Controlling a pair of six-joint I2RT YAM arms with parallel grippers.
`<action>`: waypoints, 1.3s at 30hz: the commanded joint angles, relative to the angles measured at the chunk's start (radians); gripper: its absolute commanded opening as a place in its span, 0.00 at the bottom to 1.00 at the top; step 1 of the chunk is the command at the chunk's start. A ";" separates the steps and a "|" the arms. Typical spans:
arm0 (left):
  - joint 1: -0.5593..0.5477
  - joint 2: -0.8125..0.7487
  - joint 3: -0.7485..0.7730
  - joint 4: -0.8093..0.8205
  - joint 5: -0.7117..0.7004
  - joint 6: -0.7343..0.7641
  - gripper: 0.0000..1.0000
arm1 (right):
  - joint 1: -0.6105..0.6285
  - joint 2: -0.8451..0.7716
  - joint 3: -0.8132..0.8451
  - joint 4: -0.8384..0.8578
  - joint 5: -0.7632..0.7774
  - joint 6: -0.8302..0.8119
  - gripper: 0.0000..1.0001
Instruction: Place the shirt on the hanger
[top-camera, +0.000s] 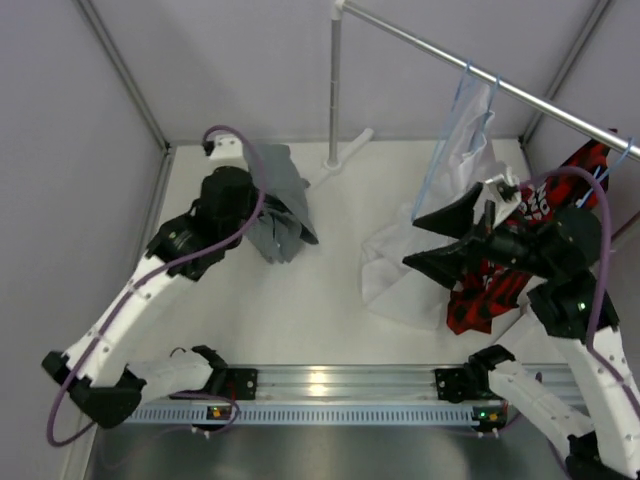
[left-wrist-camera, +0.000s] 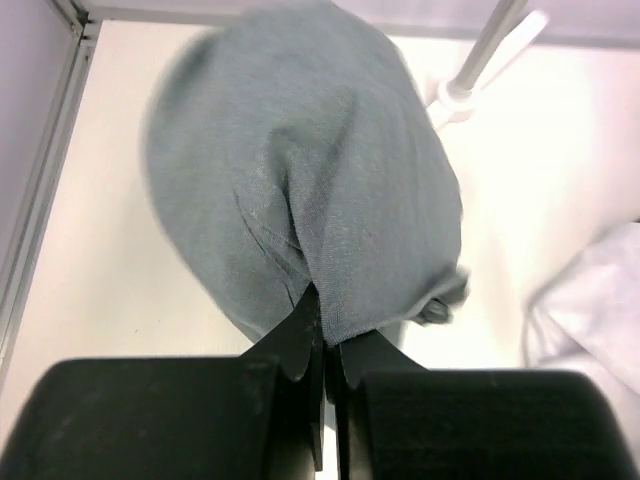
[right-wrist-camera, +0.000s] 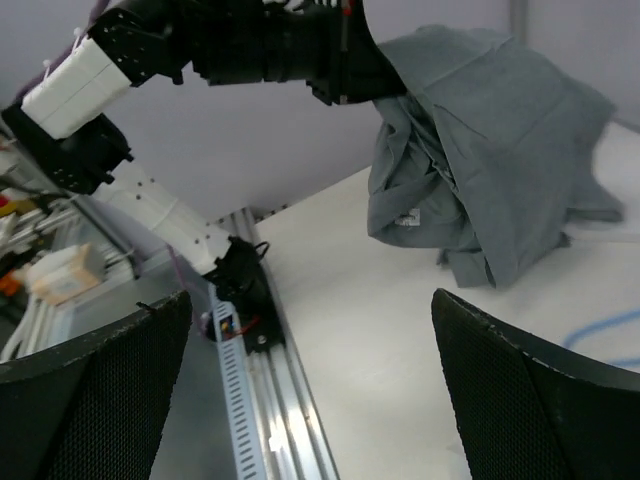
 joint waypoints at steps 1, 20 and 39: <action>0.028 -0.199 -0.095 -0.076 0.087 0.028 0.00 | 0.178 0.157 0.104 0.036 0.047 -0.064 0.99; 0.028 -0.203 0.278 -0.439 0.242 -0.007 0.00 | 1.004 0.636 -0.011 0.304 1.078 -0.197 0.99; -0.075 0.320 0.040 -0.020 0.637 0.183 0.00 | 0.974 0.327 -0.114 0.038 1.597 -0.102 1.00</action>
